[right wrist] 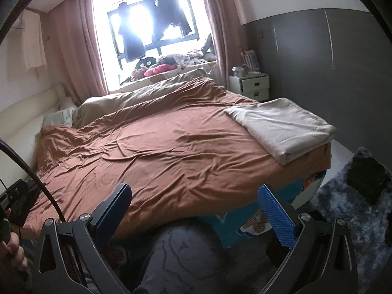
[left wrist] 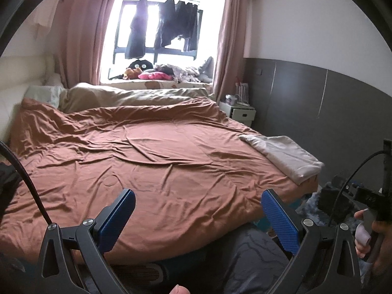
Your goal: Fold large clothes
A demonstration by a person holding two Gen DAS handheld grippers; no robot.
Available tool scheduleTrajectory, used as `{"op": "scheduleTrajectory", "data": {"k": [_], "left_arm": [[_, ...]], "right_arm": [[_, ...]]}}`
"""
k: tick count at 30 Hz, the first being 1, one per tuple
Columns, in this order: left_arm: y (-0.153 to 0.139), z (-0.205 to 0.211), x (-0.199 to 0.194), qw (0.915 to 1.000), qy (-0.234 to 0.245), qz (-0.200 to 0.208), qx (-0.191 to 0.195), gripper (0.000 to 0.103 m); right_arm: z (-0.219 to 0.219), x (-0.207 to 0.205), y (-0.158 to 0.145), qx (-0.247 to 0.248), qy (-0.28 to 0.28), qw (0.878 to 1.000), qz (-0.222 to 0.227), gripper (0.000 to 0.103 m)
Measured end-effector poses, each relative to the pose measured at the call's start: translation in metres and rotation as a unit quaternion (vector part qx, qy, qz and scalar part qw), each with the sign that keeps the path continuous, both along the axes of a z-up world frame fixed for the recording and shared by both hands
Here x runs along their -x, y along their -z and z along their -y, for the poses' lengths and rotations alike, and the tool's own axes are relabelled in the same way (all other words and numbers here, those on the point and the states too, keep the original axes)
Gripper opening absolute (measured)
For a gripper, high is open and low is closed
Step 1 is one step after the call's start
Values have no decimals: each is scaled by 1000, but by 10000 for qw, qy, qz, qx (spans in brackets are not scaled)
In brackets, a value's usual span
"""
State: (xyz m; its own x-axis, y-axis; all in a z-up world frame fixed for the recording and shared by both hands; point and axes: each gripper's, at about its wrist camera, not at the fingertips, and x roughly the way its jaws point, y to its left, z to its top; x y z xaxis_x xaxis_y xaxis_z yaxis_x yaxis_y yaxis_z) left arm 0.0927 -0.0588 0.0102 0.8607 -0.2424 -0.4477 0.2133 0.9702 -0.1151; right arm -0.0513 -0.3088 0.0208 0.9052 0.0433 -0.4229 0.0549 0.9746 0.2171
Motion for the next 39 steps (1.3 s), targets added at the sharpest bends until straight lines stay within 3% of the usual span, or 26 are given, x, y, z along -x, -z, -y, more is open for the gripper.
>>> {"op": "scheduleTrajectory", "data": {"k": [39], "left_arm": [[2, -9, 11, 9998, -173, 49, -22, 103]], "right_arm": [[-22, 13, 8, 96, -51, 9999, 44, 103]]}}
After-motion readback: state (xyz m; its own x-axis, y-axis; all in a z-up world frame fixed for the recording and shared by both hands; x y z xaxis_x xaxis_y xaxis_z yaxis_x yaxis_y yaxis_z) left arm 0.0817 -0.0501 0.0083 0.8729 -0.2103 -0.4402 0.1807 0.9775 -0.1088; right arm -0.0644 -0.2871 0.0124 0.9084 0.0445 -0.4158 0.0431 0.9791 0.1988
